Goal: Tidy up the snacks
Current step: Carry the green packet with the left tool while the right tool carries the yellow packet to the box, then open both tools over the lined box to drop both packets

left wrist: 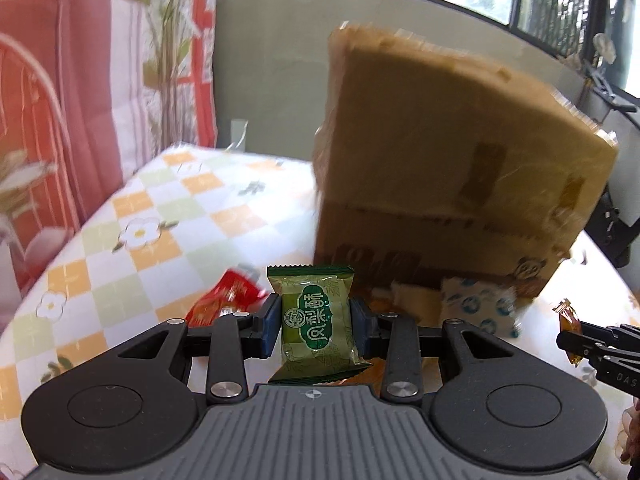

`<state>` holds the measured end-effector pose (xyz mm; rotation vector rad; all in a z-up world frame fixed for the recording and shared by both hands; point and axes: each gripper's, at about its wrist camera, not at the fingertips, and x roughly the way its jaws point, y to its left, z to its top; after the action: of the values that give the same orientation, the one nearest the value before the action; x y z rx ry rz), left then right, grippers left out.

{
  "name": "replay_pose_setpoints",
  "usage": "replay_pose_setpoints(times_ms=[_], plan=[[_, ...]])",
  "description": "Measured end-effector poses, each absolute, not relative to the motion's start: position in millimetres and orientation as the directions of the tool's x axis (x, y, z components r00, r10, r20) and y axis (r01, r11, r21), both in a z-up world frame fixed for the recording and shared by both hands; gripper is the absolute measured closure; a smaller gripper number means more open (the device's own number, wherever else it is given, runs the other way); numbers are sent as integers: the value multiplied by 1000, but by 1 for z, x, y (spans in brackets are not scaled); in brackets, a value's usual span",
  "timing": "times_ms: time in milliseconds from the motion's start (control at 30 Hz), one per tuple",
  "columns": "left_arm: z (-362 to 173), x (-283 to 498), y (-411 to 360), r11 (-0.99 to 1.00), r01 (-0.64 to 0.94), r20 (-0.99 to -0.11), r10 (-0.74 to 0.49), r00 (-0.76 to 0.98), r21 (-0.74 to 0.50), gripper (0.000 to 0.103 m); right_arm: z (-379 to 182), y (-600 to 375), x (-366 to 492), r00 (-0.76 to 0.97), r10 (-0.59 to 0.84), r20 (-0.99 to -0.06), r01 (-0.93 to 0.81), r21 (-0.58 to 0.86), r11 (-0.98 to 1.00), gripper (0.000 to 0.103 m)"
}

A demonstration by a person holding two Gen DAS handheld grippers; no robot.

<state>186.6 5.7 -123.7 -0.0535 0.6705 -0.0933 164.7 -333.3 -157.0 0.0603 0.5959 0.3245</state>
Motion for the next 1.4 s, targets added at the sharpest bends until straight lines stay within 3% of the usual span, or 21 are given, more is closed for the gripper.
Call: replay_pose_setpoints(times_ms=[233, 333, 467, 633, 767, 1033, 1100, 1133, 1167, 1300, 1400], plan=[[-63, 190, -4, 981, 158, -494, -191, 848, -108, 64, -89, -355, 160, 860, 331, -388, -271, 203, 941, 69], [-32, 196, -13, 976, 196, -416, -217, 883, -92, 64, -50, -360, 166, 889, 344, -301, -303, 176, 937, 69], [2, 216, -30, 970, 239, -343, -242, 908, -51, 64, -9, -353, 193, 897, 363, -252, -346, 108, 932, 69], [19, 261, -50, 966, 256, -324, -254, 911, -38, 64, 16, -327, 248, 891, 365, -271, -366, 47, 929, 69], [17, 297, -66, 970, 243, -356, -235, 904, -23, 64, 12, -308, 295, 884, 323, -339, -300, 122, 946, 69], [-9, 337, -76, 968, 248, -441, -237, 866, -32, 63, -3, -297, 318, 863, 248, -441, -253, 49, 966, 68], [-14, 336, -75, 964, 260, -446, -253, 859, -45, 57, -7, -300, 317, 856, 249, -453, -252, 55, 966, 66], [-15, 335, -73, 963, 264, -448, -257, 856, -48, 47, -8, -305, 313, 858, 243, -453, -244, 58, 968, 62], [-17, 332, -69, 963, 264, -446, -257, 857, -48, 44, -8, -307, 310, 862, 237, -448, -234, 62, 970, 58], [-13, 316, -66, 960, 280, -433, -263, 862, -25, 41, -5, -317, 293, 880, 244, -407, -222, 101, 970, 46], [-6, 301, -57, 955, 295, -417, -274, 867, -14, 38, -4, -322, 277, 889, 265, -374, -239, 115, 964, 46]])
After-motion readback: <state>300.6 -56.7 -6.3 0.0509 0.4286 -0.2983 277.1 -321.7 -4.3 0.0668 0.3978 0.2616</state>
